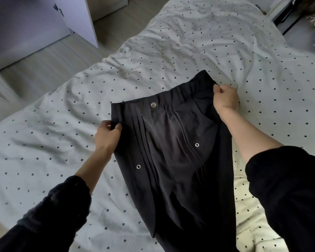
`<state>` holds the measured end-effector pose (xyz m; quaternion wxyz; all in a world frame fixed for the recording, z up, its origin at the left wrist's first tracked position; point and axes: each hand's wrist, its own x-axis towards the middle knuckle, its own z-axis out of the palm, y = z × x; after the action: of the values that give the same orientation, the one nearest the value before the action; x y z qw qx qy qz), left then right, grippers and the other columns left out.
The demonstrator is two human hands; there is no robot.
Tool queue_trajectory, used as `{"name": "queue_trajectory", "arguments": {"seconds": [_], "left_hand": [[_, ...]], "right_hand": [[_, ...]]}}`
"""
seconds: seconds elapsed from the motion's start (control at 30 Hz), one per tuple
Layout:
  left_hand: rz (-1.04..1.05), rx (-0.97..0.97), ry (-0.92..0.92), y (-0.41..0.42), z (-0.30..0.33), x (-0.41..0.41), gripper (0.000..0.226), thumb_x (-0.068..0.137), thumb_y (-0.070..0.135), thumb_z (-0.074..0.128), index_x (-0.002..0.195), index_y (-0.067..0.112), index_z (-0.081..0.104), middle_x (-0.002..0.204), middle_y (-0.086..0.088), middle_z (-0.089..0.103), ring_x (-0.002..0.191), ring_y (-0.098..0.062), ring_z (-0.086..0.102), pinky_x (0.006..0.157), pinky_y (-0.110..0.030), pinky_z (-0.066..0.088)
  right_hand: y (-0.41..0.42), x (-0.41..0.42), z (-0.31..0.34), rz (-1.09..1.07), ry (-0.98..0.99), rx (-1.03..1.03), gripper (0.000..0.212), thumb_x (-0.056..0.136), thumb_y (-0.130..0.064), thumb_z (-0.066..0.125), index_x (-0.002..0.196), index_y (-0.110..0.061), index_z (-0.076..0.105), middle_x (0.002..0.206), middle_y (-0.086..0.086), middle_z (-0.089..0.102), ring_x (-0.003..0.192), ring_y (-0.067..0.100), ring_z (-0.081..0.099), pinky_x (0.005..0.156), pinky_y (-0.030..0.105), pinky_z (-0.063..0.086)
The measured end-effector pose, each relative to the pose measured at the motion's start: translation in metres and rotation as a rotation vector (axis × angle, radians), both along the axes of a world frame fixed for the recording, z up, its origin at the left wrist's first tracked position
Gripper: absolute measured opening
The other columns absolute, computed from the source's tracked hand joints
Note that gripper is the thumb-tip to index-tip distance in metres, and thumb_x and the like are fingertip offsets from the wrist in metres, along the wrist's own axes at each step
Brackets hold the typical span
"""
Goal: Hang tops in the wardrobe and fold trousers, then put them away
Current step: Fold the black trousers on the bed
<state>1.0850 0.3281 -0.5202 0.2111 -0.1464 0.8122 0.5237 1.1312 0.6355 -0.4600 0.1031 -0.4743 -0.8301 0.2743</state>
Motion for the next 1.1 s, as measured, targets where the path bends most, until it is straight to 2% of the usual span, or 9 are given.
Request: {"name": "queue_trajectory", "arguments": {"seconds": [0.13, 0.3, 0.4, 0.47, 0.63, 0.73, 0.83, 0.97, 1.1], "left_hand": [[0.019, 0.103, 0.017, 0.006, 0.007, -0.006, 0.041, 0.082, 0.042, 0.069, 0.112, 0.020, 0.053, 0.096, 0.006, 0.060, 0.093, -0.015, 0.058, 0.087, -0.029, 0.047], [-0.020, 0.146, 0.008, 0.002, 0.016, -0.017, 0.034, 0.083, 0.043, 0.068, 0.074, 0.011, 0.060, 0.075, 0.001, 0.061, 0.075, -0.015, 0.058, 0.068, -0.023, 0.047], [-0.011, 0.281, -0.092, -0.006, 0.024, -0.017, 0.037, 0.082, 0.039, 0.069, 0.091, 0.003, 0.065, 0.089, -0.009, 0.066, 0.086, -0.022, 0.064, 0.082, -0.032, 0.049], [0.004, 0.395, -0.167, -0.011, 0.030, -0.016, 0.036, 0.085, 0.036, 0.067, 0.096, 0.002, 0.067, 0.096, -0.010, 0.069, 0.091, -0.023, 0.066, 0.085, -0.033, 0.051], [-0.044, 0.566, -0.254, -0.019, 0.037, -0.012, 0.034, 0.095, 0.037, 0.052, 0.098, 0.007, 0.068, 0.093, -0.004, 0.073, 0.087, -0.018, 0.067, 0.068, -0.026, 0.057], [-0.177, 0.570, -0.291, -0.030, 0.035, -0.011, 0.062, 0.091, 0.063, 0.034, 0.099, 0.012, 0.070, 0.097, -0.006, 0.071, 0.088, -0.017, 0.066, 0.074, -0.026, 0.055], [-0.282, 0.587, -0.262, -0.035, 0.035, -0.009, 0.071, 0.074, 0.077, 0.043, 0.108, 0.020, 0.070, 0.109, -0.005, 0.069, 0.096, -0.015, 0.066, 0.078, -0.028, 0.055], [-0.248, 0.459, -0.159, -0.029, 0.035, -0.007, 0.033, 0.085, 0.035, 0.066, 0.107, 0.011, 0.067, 0.099, -0.006, 0.072, 0.098, -0.021, 0.067, 0.072, -0.025, 0.054], [-0.094, 0.338, -0.133, -0.020, 0.030, -0.014, 0.011, 0.090, 0.023, 0.063, 0.091, 0.012, 0.066, 0.087, -0.004, 0.067, 0.078, -0.016, 0.064, 0.062, -0.021, 0.051]], "right_hand": [[-0.003, 0.005, 0.002, 0.065, 0.067, -0.016, 0.035, 0.095, -0.027, 0.049, 0.065, -0.012, 0.041, 0.057, -0.003, 0.036, 0.053, 0.013, 0.032, 0.040, 0.017, 0.025], [-0.028, 0.017, 0.024, 0.112, 0.217, 0.072, 0.024, 0.093, -0.023, 0.055, 0.071, -0.014, 0.049, 0.066, -0.006, 0.048, 0.061, 0.013, 0.044, 0.059, 0.023, 0.031], [-0.079, 0.037, 0.032, 0.206, 0.388, 0.248, 0.015, 0.088, -0.016, 0.061, 0.080, -0.004, 0.062, 0.080, 0.006, 0.059, 0.071, 0.019, 0.049, 0.063, 0.019, 0.028], [-0.121, 0.046, 0.029, 0.342, 0.420, 0.287, 0.012, 0.086, -0.012, 0.063, 0.080, -0.002, 0.064, 0.086, 0.010, 0.064, 0.076, 0.025, 0.057, 0.067, 0.024, 0.037], [-0.209, 0.053, 0.004, 0.630, 0.383, 0.276, 0.005, 0.081, -0.007, 0.069, 0.081, -0.003, 0.071, 0.098, 0.008, 0.071, 0.086, 0.027, 0.066, 0.070, 0.035, 0.055], [-0.230, 0.053, -0.005, 0.687, 0.328, 0.213, 0.010, 0.083, -0.011, 0.065, 0.082, -0.006, 0.073, 0.099, 0.005, 0.073, 0.095, 0.024, 0.067, 0.081, 0.041, 0.052], [-0.235, 0.051, -0.010, 0.705, 0.247, 0.200, 0.013, 0.085, -0.017, 0.063, 0.087, -0.011, 0.074, 0.108, 0.001, 0.071, 0.110, 0.018, 0.061, 0.102, 0.043, 0.034], [-0.233, 0.057, -0.013, 0.915, 0.030, 0.087, 0.027, 0.094, -0.019, 0.052, 0.117, -0.014, 0.065, 0.143, 0.000, 0.047, 0.138, 0.016, 0.033, 0.117, 0.042, 0.007], [-0.221, 0.098, -0.017, 0.818, 0.054, 0.288, 0.043, 0.084, -0.023, 0.064, 0.126, -0.015, 0.058, 0.149, 0.008, 0.038, 0.138, 0.025, 0.034, 0.113, 0.053, 0.019]]}}
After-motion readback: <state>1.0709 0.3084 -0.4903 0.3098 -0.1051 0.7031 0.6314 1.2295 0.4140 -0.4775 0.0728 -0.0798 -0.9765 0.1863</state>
